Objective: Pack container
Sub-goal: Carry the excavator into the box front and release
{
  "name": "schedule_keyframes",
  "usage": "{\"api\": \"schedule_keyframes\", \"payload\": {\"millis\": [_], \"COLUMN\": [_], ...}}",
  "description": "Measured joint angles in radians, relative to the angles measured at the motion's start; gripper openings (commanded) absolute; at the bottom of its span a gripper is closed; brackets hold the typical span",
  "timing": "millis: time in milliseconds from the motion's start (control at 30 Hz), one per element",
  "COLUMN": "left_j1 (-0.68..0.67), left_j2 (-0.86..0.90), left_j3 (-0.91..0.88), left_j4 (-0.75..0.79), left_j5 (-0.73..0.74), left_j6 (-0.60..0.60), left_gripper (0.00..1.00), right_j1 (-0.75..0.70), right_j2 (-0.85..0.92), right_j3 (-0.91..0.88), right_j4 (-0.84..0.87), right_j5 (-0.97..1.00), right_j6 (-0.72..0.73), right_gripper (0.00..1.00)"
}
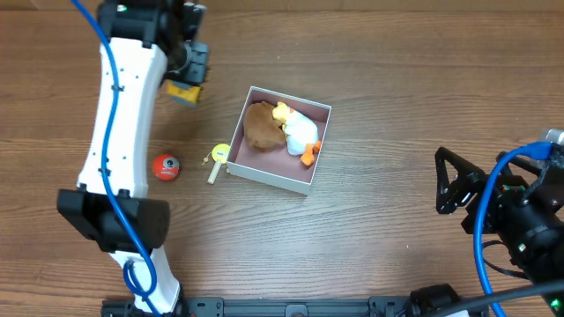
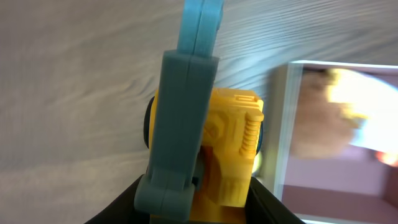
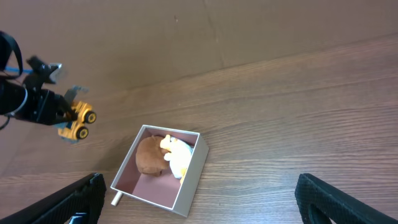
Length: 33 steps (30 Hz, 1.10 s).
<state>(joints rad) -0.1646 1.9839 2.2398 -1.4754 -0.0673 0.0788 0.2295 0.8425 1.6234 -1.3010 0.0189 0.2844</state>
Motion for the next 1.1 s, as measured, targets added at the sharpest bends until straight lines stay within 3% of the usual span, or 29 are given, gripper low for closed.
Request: {"api": "schedule_keyframes", "payload": {"millis": [233,433,667,967,1100], "left_j1": [-0.3,-0.464,-0.463,-0.446,-0.412], "left_j2": [0.0,0.0,0.0,0.0,0.0], "left_j3": [0.027,-0.102,-0.364,-0.389,-0.389], "left_j4": [-0.012,0.002,0.093,0.151,0.146], "left_j5": [0.067,0.094,0.094,0.094,0.094], "left_j6": [0.185,0.339,0.472,0.666,0.704], "left_gripper": [0.15,0.13,0.12,0.06,0.12], "right_j1": [0.0,0.0,0.0,0.0,0.0], "right_j2": [0.0,0.0,0.0,0.0,0.0], "right_j3": [0.0,0.0,0.0,0.0,0.0], "right_j4": [0.0,-0.001,0.0,0.0,0.0], "right_j5": [0.0,0.0,0.0,0.0,0.0], "right_j6": [0.0,0.0,0.0,0.0,0.0], "right_gripper": [1.0,1.0,1.0,1.0,1.0]}}
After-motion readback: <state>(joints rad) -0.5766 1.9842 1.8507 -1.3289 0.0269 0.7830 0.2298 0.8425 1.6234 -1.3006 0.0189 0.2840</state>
